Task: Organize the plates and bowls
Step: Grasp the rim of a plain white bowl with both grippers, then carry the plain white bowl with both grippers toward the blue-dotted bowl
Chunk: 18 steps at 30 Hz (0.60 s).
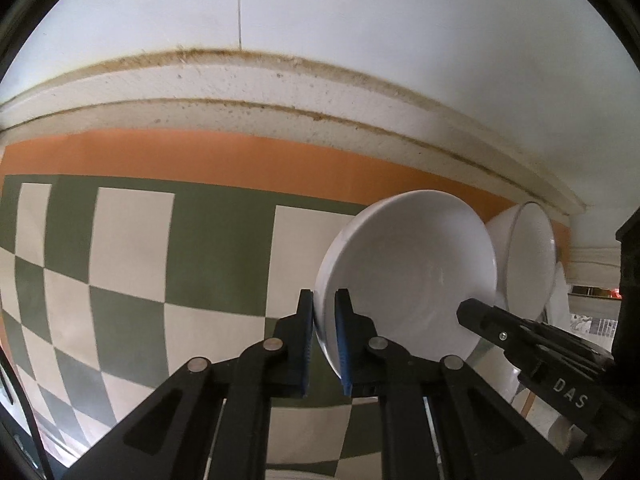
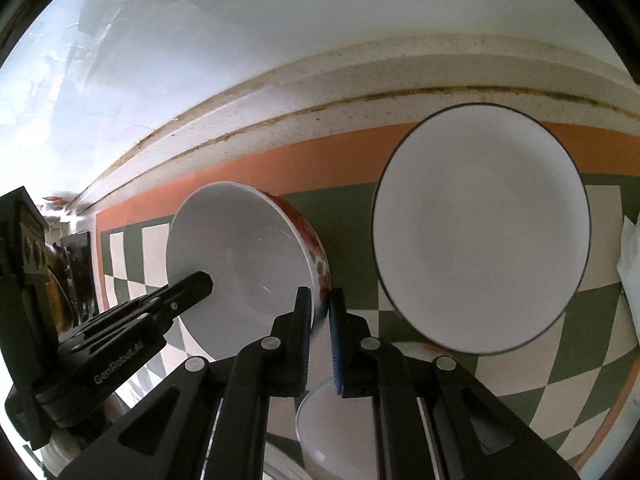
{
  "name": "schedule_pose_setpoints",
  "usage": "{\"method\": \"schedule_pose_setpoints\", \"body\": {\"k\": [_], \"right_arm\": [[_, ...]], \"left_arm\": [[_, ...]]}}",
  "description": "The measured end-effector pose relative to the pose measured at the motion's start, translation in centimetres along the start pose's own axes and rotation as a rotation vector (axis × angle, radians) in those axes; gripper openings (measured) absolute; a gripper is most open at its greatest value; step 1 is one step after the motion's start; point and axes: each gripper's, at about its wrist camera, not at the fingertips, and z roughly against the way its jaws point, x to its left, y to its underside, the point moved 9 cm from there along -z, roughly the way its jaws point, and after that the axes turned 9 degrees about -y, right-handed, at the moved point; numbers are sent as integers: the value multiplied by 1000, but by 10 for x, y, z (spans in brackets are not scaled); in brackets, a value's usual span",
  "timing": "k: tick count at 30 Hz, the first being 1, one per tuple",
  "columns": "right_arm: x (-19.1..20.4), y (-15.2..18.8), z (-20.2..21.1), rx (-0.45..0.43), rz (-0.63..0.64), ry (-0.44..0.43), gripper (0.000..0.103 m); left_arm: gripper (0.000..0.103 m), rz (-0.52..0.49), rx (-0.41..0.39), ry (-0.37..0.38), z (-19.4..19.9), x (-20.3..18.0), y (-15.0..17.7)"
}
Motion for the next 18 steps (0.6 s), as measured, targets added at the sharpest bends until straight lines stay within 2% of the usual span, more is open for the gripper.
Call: {"method": "schedule_pose_setpoints", "body": {"k": [8,13,18], "right_arm": [[16,32,49,-49,18,-51,9],[13,83,87,-83,7,-71,9],[-9,148,116,-101,-19,-77,9]], "left_arm": [[9,-51,-91,-5,67,-14,30],[9,-116,-122,18,96,-35,71],[9,-177,-103,60,100,-56,135]]}}
